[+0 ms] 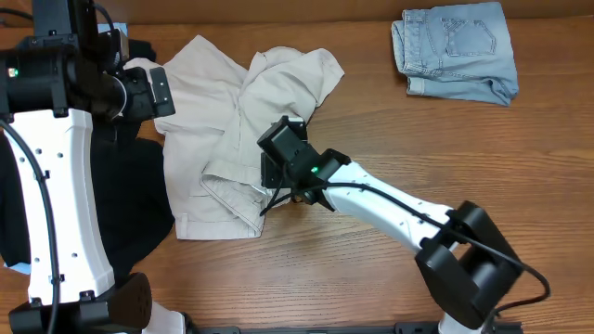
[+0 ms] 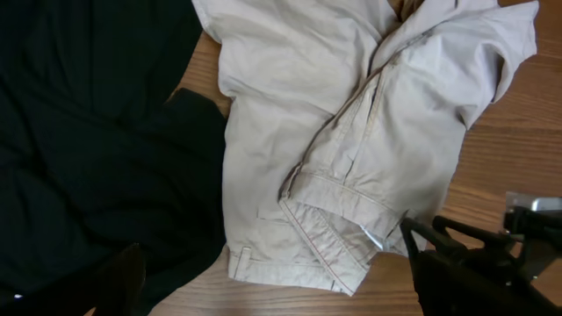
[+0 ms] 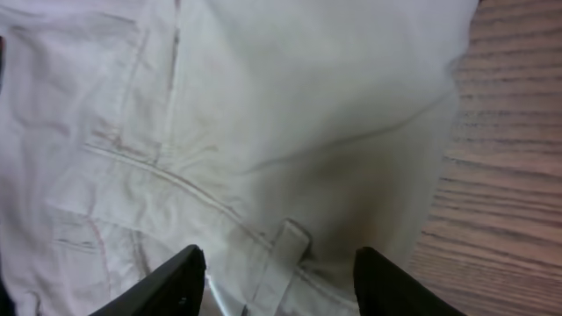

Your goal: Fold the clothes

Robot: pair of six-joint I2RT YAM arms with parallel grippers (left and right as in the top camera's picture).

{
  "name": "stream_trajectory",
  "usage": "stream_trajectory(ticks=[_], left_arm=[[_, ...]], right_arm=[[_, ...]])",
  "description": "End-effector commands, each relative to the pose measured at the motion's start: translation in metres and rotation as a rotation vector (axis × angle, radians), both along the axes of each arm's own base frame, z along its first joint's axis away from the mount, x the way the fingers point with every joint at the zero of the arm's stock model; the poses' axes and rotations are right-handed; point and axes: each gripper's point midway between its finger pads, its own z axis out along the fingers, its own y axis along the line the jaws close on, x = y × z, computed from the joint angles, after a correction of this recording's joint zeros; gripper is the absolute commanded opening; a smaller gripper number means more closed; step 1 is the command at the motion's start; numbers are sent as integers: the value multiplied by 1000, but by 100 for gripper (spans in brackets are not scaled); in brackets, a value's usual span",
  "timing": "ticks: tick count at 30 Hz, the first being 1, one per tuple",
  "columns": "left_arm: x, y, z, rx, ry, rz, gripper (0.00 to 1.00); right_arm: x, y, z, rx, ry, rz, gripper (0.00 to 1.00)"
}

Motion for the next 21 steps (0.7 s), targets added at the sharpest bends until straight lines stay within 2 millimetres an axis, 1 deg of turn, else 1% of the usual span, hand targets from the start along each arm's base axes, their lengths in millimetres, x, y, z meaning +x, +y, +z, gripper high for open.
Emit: stream_trajectory(ticks=[1, 2, 4, 8, 9, 11, 12, 15, 16, 19, 21], left_arm=[[2, 3, -5, 6, 10, 20, 100], [2, 3, -5, 7, 9, 21, 100], [3, 3, -5, 7, 8, 20, 100], [3, 4, -5, 7, 4, 21, 100], [4, 4, -5, 7, 3, 21, 100], [4, 4, -5, 7, 2, 21, 100], [4, 4, -5, 7, 2, 21, 100], [4, 4, -4, 8, 0, 21, 100], [5, 4, -4, 8, -2, 21, 100], [6, 4, -4, 8, -7, 21, 100], [7, 4, -3, 8, -13, 21, 100]], right_arm=[[0, 6, -15, -8, 26, -15, 57], [-3, 8, -21, -8, 46, -8, 57], [-6, 10, -28, -3, 72, -16, 57], [-10, 11, -38, -2, 103, -27, 56], [-10, 11, -39, -3, 105, -29, 53], [-10, 11, -39, -5, 107, -30, 44], [-9, 9, -39, -6, 108, -33, 38], [-5, 0, -40, -17, 121, -56, 13], [-3, -7, -40, -25, 130, -71, 4], [4, -29, -33, -40, 149, -116, 4], [7, -46, -25, -48, 160, -151, 4]])
